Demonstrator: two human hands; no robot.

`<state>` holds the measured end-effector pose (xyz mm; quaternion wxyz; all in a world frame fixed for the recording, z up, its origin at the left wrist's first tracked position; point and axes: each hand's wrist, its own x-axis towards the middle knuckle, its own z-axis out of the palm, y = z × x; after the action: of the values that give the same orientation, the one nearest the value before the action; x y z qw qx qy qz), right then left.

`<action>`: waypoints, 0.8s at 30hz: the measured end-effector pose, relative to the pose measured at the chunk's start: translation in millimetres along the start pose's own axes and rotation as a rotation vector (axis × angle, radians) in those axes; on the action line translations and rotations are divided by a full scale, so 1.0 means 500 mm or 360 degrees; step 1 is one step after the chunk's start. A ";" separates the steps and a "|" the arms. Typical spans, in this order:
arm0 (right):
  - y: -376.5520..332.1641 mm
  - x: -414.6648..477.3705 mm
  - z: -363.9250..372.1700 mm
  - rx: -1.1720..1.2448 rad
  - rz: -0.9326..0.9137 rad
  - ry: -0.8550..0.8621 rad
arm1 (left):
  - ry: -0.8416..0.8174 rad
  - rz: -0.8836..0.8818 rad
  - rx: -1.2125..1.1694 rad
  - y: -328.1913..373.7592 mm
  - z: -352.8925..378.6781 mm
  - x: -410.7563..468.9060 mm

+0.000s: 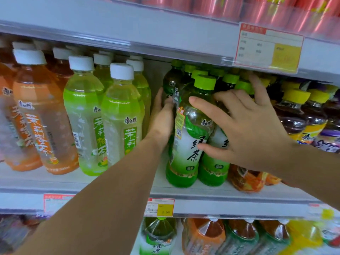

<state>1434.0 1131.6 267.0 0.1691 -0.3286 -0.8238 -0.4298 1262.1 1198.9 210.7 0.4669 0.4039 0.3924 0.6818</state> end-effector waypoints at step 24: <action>0.011 -0.003 0.018 0.0037 -0.0056 0.0128 | -0.0166 -0.0205 -0.0087 -0.026 0.022 0.087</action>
<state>1438.6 1140.4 264.3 0.1984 -0.2946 -0.8270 -0.4359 1266.3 1245.4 210.8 0.5405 0.3999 0.3740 0.6388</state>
